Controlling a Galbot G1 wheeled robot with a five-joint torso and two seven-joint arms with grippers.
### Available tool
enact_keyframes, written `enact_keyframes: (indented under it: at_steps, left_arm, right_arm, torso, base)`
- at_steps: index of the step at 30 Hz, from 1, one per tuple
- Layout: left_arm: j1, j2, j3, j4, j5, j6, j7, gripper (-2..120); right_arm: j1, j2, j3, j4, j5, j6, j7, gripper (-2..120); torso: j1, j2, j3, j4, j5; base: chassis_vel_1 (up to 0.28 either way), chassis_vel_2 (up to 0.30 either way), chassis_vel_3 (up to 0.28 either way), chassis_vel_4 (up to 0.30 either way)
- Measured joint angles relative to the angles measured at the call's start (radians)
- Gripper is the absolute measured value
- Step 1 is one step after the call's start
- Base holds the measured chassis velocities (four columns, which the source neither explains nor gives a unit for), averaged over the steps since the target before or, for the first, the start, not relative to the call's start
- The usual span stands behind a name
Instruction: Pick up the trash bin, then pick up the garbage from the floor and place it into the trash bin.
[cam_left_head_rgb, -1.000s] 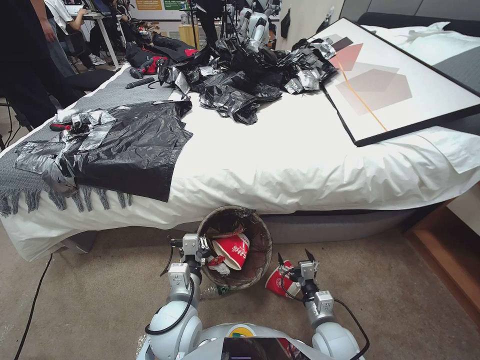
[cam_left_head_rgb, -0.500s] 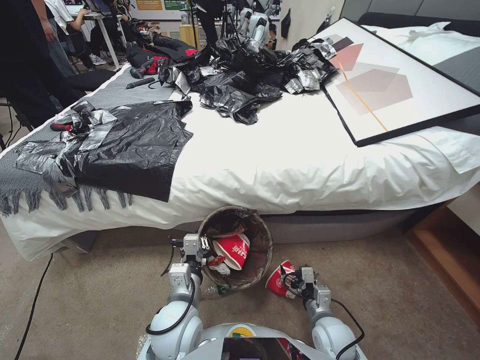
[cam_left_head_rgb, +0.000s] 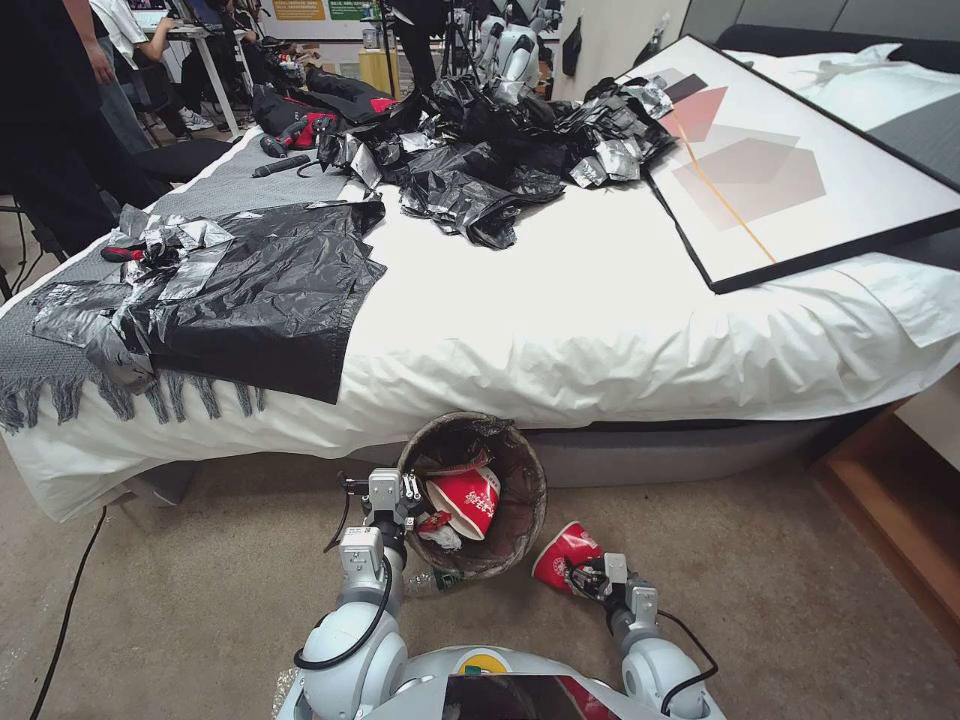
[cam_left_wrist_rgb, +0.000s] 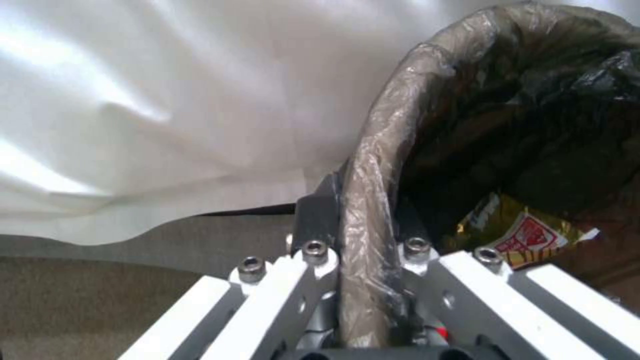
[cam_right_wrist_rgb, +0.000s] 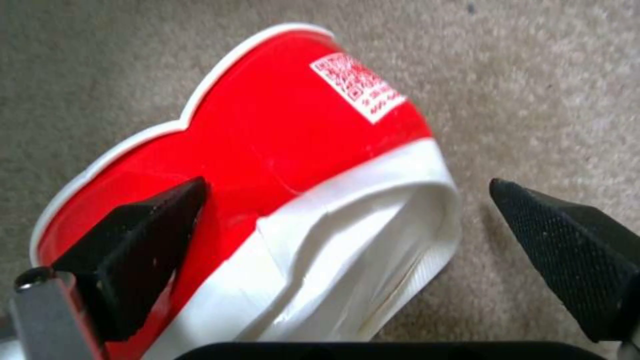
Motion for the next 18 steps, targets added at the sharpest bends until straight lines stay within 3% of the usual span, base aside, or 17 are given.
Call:
enact_keyframes:
  at_steps: [12, 18]
  left_arm:
    - [-0.001, -0.001, 0.000, 0.001, 0.000, 0.001, 0.000, 3]
    - [-0.001, -0.001, -0.002, 0.001, 0.000, 0.001, 0.000, 3]
  right_arm:
    - [0.010, 0.012, 0.000, -0.049, 0.018, -0.002, 0.002, 100]
    - [0.010, 0.016, 0.000, -0.063, 0.017, 0.012, -0.010, 86]
  torso:
    - [0.000, 0.000, 0.000, -0.0001, -0.0004]
    - [0.000, 0.000, 0.000, -0.0001, -0.0002]
  base:
    - [0.000, 0.000, 0.000, 0.000]
    - [0.000, 0.000, 0.000, 0.000]
